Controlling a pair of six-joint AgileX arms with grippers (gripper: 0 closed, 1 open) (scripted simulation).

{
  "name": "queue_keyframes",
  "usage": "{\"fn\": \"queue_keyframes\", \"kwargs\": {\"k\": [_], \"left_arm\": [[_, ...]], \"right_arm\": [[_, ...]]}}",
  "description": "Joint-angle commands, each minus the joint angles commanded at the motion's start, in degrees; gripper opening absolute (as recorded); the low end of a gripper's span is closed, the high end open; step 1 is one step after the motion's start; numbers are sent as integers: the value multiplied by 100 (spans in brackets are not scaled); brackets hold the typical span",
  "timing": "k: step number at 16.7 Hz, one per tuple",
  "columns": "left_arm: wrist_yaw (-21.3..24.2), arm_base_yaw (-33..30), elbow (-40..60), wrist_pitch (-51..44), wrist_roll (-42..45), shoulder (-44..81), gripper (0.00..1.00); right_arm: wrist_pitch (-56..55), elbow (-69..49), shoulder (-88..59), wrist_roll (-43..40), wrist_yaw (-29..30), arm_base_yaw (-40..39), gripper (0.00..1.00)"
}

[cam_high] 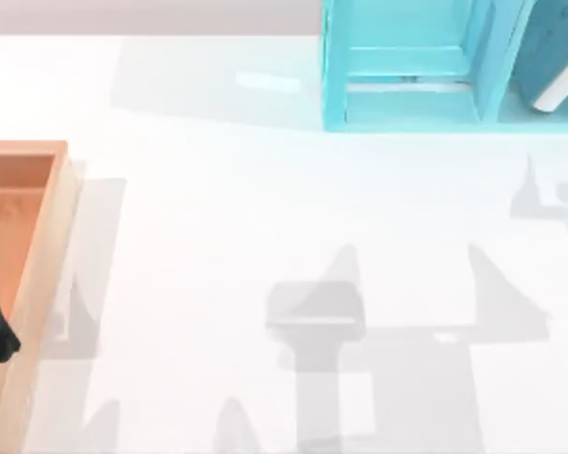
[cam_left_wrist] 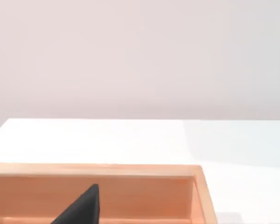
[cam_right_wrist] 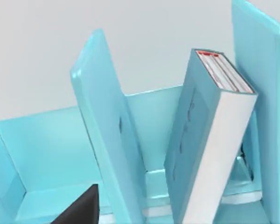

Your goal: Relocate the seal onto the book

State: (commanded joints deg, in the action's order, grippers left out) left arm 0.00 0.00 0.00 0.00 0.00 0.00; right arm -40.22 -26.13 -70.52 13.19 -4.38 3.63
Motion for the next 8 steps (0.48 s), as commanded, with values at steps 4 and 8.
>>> {"fn": "queue_keyframes", "kwargs": {"k": [4,8], "left_arm": [[0,0,0,0,0,0,100],[0,0,0,0,0,0,100]], "right_arm": [[-1117,-727,-1949,363,-133,89,100],[-2045,-1332,-3556,662,-242,163,100]]}}
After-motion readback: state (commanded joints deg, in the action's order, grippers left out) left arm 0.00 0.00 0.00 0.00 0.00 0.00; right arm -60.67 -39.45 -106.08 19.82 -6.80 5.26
